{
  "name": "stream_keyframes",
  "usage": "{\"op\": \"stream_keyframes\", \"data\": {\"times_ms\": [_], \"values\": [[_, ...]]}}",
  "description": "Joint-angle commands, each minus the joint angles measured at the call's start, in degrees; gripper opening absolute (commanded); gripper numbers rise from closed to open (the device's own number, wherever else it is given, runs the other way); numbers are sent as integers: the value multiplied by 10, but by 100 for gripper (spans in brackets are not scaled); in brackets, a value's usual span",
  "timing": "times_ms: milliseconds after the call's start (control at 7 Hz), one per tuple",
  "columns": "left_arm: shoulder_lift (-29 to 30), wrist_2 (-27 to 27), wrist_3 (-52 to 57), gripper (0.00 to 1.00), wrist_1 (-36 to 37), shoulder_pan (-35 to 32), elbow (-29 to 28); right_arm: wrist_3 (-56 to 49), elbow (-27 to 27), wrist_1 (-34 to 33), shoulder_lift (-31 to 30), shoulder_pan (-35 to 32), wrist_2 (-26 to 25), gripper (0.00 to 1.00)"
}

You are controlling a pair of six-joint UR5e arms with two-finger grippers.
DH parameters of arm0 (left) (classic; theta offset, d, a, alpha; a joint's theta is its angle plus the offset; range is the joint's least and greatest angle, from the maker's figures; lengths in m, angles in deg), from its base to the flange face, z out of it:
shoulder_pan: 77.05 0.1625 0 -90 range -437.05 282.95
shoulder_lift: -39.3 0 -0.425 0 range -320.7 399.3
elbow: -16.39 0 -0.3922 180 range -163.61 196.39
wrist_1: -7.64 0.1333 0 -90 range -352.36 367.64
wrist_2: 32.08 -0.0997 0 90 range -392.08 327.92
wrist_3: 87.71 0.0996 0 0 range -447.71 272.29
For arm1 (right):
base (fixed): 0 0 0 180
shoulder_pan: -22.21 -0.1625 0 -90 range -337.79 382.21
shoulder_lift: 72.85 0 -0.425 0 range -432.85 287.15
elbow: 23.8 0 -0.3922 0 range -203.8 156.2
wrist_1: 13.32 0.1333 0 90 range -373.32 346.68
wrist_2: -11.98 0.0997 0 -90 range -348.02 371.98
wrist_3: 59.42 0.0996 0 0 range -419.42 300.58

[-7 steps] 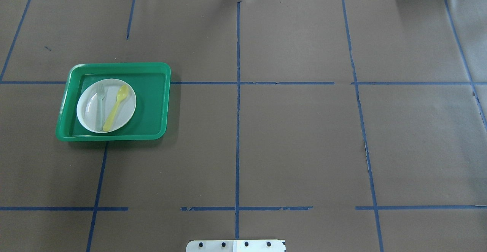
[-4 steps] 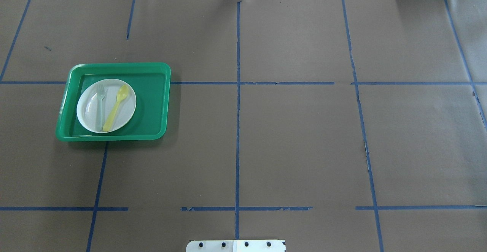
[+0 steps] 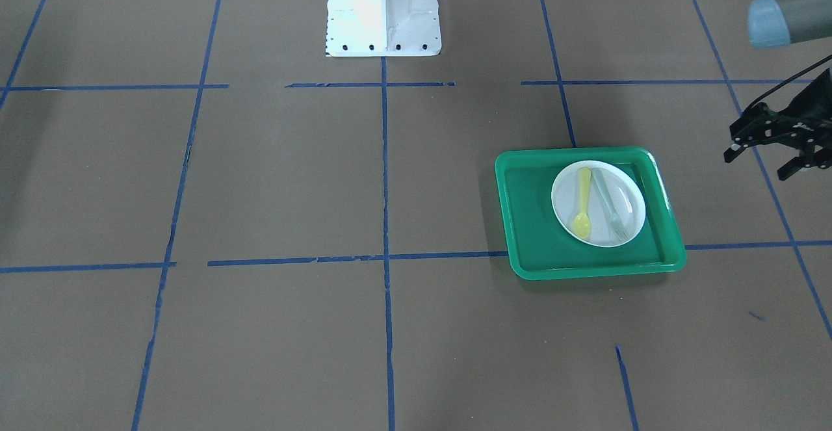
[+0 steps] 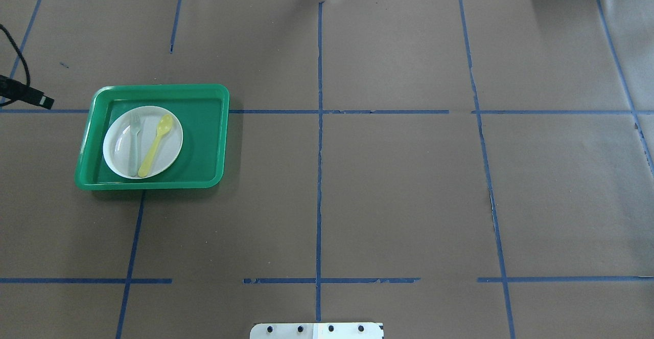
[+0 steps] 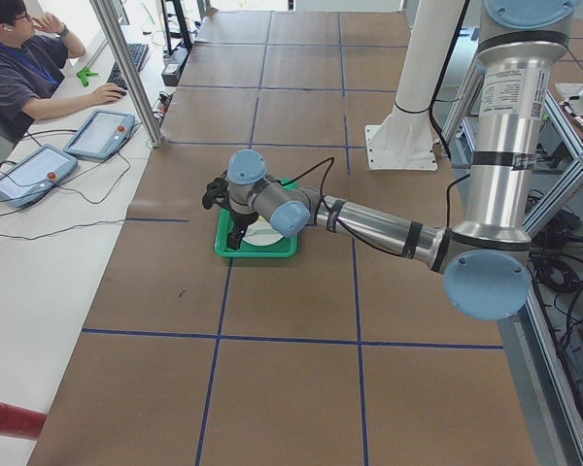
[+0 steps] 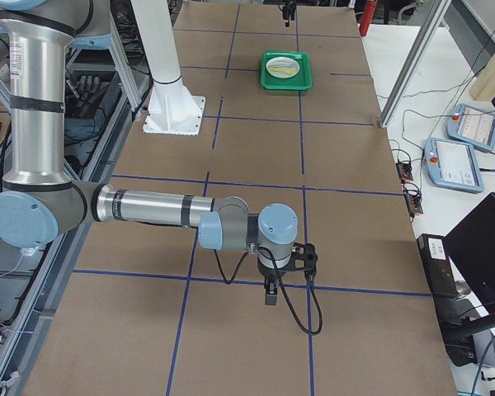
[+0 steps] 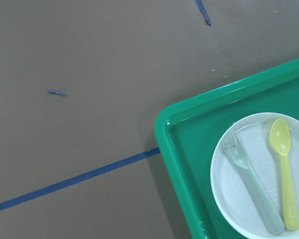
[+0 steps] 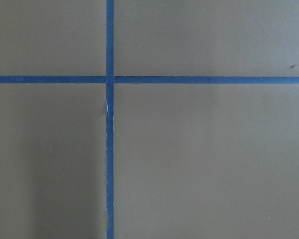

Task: Place spoon
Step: 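Move the left gripper over the yellow spoon on the white plate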

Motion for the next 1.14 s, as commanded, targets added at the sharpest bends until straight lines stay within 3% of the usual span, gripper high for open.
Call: {"op": "stream_keyframes", "data": {"times_ms": [0, 429, 714, 857, 1000], "values": [[57, -74, -82, 99, -3, 94, -35, 0, 0, 1, 0, 0, 0, 100], [77, -106, -133, 98, -89, 157, -88, 0, 0, 0, 0, 0, 0, 100], [85, -144, -136, 97, -93, 185, -98, 0, 0, 1, 0, 0, 0, 100], [85, -145, -135, 90, -93, 190, -98, 0, 0, 1, 0, 0, -1, 100], [86, -145, -133, 75, -93, 191, -97, 0, 0, 1, 0, 0, 0, 100]]}}
